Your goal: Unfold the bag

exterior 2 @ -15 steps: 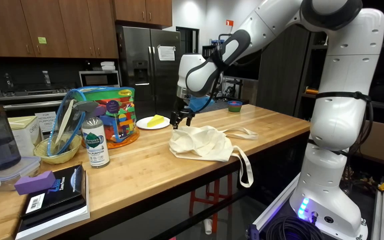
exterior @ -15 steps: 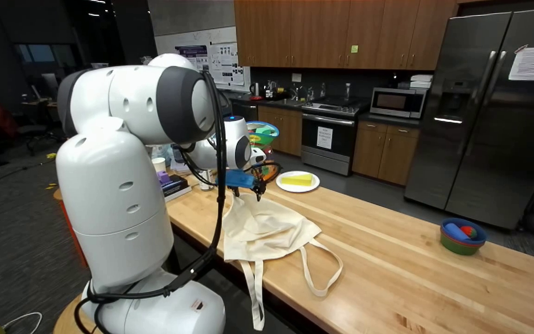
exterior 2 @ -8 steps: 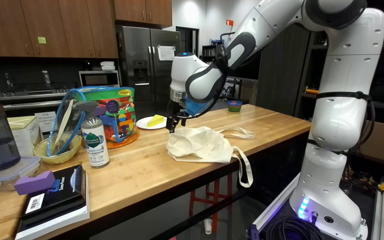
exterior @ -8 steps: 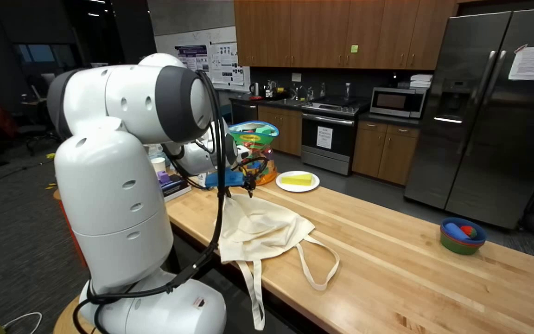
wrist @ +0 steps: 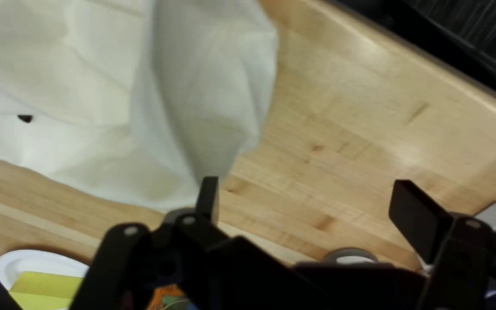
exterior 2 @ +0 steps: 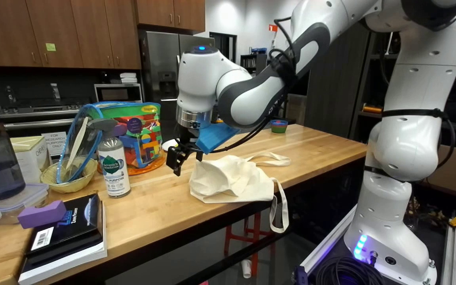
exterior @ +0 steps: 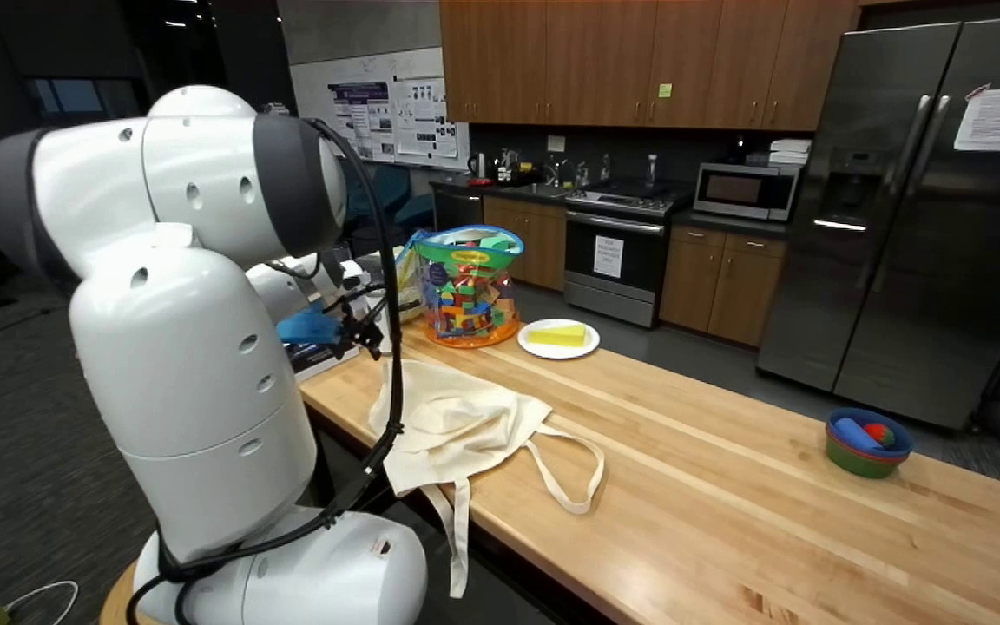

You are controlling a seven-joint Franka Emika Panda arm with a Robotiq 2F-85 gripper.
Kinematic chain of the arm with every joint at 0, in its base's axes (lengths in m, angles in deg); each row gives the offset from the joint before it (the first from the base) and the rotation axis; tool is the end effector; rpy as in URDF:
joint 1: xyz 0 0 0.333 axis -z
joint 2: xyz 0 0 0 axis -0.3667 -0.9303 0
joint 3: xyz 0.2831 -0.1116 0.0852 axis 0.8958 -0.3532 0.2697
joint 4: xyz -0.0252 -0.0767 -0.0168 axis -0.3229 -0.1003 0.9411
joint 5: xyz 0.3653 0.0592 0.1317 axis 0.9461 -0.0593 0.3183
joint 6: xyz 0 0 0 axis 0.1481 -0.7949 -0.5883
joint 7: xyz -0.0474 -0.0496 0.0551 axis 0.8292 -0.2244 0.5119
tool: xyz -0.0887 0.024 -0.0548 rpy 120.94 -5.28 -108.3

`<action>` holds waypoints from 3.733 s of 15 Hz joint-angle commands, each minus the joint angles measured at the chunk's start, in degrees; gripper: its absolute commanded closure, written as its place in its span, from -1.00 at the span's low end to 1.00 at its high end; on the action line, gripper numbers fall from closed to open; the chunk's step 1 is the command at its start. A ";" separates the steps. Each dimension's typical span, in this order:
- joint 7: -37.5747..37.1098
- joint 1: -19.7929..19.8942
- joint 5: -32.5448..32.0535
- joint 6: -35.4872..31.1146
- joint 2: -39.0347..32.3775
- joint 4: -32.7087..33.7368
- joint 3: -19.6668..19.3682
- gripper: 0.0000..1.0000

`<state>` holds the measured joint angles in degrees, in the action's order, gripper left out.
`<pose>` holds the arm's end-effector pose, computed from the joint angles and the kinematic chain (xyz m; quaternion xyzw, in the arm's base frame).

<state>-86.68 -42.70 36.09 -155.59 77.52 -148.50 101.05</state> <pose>0.3758 0.3688 0.3926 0.9764 0.1221 0.1741 0.0389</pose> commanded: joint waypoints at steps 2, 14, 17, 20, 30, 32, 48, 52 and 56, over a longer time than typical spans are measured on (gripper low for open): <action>-13.45 -2.76 -1.47 10.00 1.53 3.20 4.76 -1.00; -15.93 -2.24 -4.40 9.47 2.72 2.58 4.56 -1.00; -17.12 -1.58 -5.61 10.99 3.10 2.70 4.20 -1.00; -19.05 -0.59 -7.54 13.15 3.20 2.52 3.82 -1.00; -20.40 1.83 -11.70 15.32 -0.29 3.29 1.16 -1.00; -19.54 1.88 -11.70 15.47 -1.87 3.62 0.56 -1.00; -4.60 0.87 -4.50 12.67 -6.63 6.55 -2.40 0.89; 7.62 2.15 2.94 14.81 -5.95 9.64 -3.97 1.00; 18.41 4.49 15.27 15.82 -5.98 12.69 -6.38 0.98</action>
<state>-75.23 -39.64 44.24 -141.75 70.51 -137.64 96.23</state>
